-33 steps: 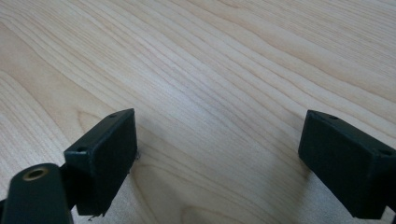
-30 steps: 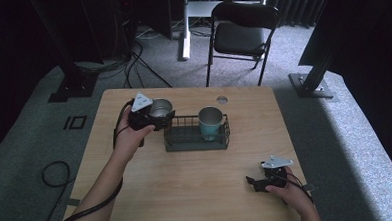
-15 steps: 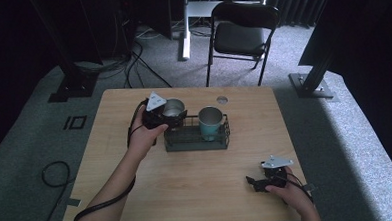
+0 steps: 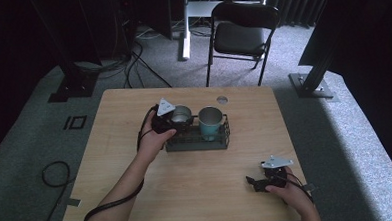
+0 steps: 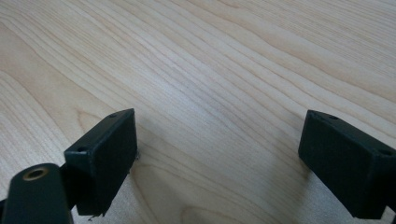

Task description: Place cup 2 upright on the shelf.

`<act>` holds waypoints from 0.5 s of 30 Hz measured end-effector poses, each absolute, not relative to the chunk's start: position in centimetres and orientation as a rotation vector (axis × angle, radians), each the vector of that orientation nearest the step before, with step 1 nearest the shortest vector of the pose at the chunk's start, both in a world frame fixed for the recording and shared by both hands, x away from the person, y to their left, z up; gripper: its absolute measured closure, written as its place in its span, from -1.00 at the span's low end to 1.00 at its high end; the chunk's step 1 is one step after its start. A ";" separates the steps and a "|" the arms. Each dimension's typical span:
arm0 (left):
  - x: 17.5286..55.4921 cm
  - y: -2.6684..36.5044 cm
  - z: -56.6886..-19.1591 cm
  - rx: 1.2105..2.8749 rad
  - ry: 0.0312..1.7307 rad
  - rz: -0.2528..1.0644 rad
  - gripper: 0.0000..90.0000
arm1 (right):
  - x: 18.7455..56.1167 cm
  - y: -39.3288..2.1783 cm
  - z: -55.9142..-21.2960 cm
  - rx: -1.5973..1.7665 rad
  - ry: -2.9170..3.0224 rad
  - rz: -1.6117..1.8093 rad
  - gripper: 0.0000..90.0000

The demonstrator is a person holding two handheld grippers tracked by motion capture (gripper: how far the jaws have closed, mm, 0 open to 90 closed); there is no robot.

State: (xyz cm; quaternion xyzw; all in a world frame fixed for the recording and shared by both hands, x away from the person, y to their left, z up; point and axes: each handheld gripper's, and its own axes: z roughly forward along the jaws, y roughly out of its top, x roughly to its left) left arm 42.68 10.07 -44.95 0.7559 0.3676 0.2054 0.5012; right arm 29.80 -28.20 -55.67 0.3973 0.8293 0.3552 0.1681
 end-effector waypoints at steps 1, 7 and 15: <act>42.7 10.0 -45.1 1.828 0.890 0.501 -0.68 | 29.8 -28.2 -55.7 1.130 2.359 1.010 -0.75; 43.0 9.7 -46.0 1.828 0.904 0.492 -0.68 | 29.8 -28.2 -55.7 1.130 2.358 1.010 -0.75; 43.2 9.2 -47.4 1.828 0.919 0.484 -0.68 | 29.8 -28.2 -55.7 1.130 2.359 1.010 -0.75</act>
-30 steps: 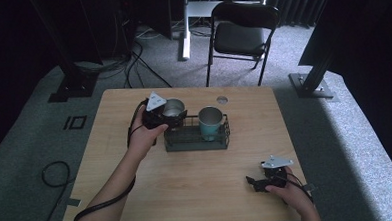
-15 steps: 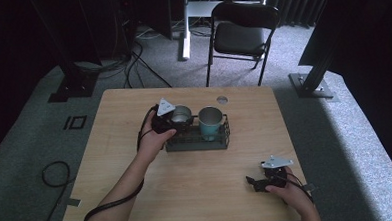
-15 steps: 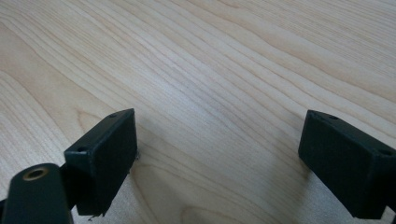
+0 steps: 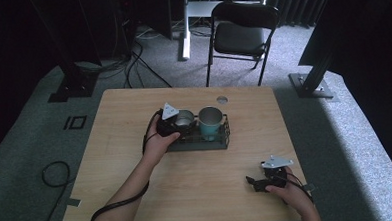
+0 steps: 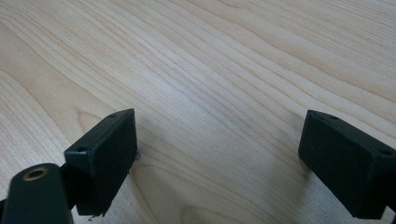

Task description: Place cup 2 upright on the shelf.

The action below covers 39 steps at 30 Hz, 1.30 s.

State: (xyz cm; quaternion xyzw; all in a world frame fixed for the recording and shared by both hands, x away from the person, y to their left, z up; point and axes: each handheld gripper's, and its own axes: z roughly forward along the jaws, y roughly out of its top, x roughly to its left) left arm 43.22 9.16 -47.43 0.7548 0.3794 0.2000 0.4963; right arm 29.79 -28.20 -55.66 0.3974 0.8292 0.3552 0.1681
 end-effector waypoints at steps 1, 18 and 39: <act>43.2 9.1 -47.5 1.829 0.921 0.489 -0.68 | 29.8 -28.2 -55.7 1.130 2.358 1.010 -0.75; 43.1 9.1 -48.6 1.857 0.914 0.525 -0.68 | 29.8 -28.2 -55.7 1.130 2.359 1.010 -0.75; 42.2 9.5 -46.8 1.866 0.886 0.506 -0.94 | 29.8 -28.2 -55.7 1.130 2.359 1.010 -0.75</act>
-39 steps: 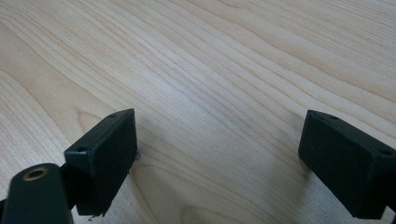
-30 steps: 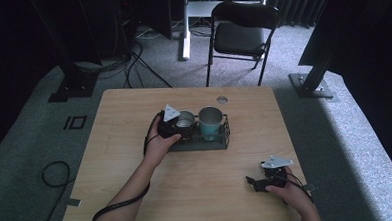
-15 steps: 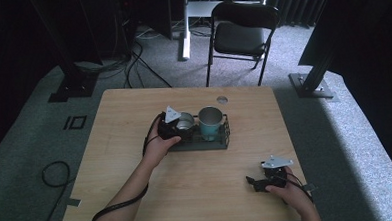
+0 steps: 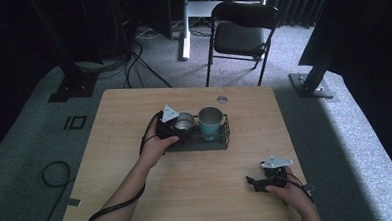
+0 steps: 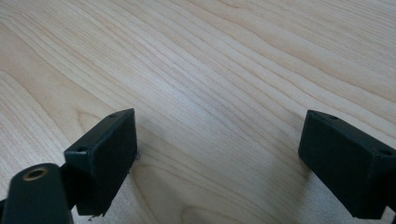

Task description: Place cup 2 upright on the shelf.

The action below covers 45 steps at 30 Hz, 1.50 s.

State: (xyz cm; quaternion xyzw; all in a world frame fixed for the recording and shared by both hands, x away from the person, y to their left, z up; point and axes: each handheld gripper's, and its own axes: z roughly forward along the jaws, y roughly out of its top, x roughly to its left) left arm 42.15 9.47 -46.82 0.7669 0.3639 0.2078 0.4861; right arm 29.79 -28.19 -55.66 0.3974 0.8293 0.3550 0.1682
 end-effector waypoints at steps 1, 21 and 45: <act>42.1 9.5 -46.7 1.874 0.879 0.507 -0.94 | 29.8 -28.2 -55.7 1.131 2.359 1.010 -0.75; 40.2 12.2 -45.5 1.839 0.879 0.536 -0.94 | 29.8 -28.2 -55.7 1.130 2.359 1.010 -0.75; 38.2 17.2 -47.0 1.838 0.970 0.582 -0.94 | 29.8 -28.2 -55.7 1.130 2.359 1.009 -0.75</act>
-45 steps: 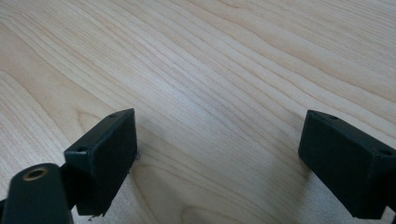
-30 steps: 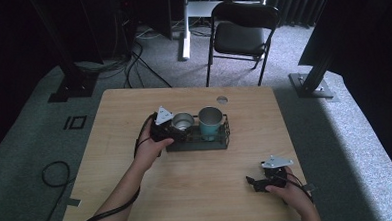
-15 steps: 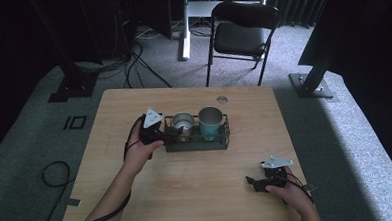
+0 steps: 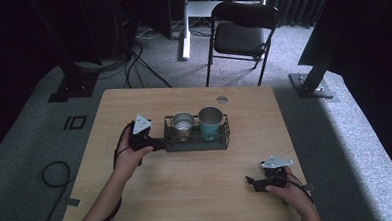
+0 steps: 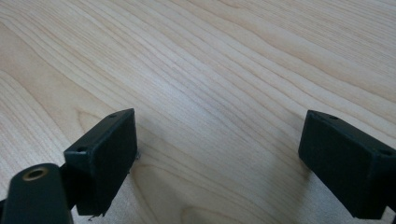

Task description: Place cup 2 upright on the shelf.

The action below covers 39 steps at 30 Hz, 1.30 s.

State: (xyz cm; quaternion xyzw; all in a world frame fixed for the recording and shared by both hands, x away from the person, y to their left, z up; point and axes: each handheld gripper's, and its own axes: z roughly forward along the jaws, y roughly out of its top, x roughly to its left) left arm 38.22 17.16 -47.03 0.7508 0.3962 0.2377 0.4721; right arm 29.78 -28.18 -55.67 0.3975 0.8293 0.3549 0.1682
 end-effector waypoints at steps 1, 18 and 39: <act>38.2 17.2 -47.0 1.838 0.970 0.582 -0.94 | 29.8 -28.2 -55.7 1.130 2.359 1.009 -0.75; 36.7 21.4 -47.8 1.851 1.043 0.617 -0.94 | 29.8 -28.2 -55.7 1.130 2.359 1.010 -0.75; 33.5 25.7 -51.1 1.856 1.175 0.615 -0.94 | 29.8 -28.2 -55.7 1.130 2.359 1.010 -0.75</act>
